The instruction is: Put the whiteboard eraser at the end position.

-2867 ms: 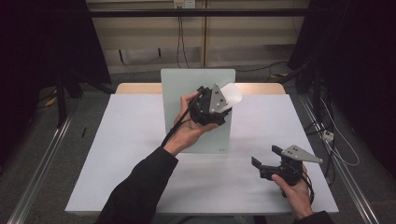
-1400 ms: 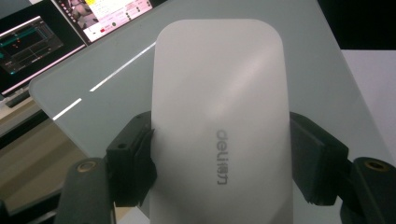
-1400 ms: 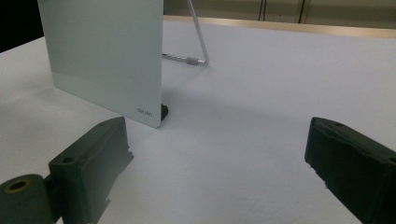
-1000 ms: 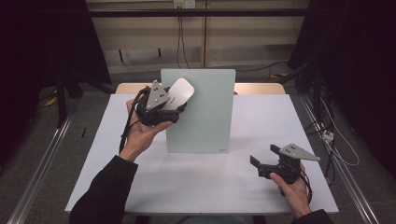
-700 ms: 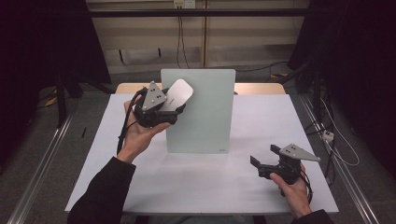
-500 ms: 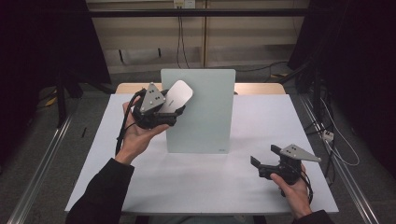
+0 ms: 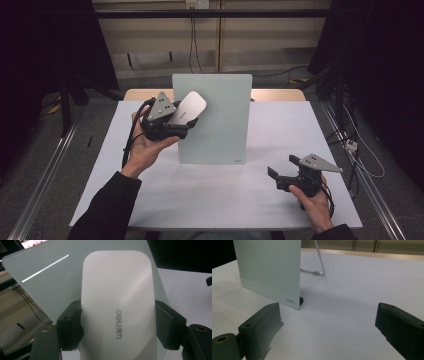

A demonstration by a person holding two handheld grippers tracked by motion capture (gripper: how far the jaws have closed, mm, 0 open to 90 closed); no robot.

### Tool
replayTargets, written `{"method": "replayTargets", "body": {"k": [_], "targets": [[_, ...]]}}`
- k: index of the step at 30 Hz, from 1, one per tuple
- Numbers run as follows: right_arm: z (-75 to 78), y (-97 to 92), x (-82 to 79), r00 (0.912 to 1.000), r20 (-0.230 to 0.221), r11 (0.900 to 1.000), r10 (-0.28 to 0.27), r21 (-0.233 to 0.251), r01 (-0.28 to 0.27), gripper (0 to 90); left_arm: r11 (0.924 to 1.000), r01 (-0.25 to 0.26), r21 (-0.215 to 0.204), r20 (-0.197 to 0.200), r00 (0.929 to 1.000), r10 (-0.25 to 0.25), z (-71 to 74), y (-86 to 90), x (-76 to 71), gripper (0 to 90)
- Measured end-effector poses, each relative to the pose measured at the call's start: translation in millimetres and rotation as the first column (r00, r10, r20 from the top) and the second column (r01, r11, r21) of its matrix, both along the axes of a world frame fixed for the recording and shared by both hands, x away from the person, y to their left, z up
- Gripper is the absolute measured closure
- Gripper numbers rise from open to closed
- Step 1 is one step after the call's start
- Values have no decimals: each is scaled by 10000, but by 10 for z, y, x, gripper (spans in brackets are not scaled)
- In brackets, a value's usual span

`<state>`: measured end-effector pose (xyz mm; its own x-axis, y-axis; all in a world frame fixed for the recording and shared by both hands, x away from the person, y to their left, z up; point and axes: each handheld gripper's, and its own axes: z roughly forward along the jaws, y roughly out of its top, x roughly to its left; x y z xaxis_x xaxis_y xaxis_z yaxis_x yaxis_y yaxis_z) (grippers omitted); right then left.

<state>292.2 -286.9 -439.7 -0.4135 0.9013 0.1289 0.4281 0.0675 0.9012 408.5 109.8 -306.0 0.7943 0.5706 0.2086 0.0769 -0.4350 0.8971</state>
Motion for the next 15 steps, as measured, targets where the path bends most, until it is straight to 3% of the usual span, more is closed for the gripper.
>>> {"method": "replayTargets", "body": {"k": [9,15], "targets": [[2,-12,-26,10000,40,10000,1,-31,-1,61,9986,505,143,-430,9978,-498,-46,-49,-36,312],[9,-16,-41,10000,79,10000,15,39,-15,61,9946,1023,166,-1080,9891,-999,-103,-74,-88,312]]}}
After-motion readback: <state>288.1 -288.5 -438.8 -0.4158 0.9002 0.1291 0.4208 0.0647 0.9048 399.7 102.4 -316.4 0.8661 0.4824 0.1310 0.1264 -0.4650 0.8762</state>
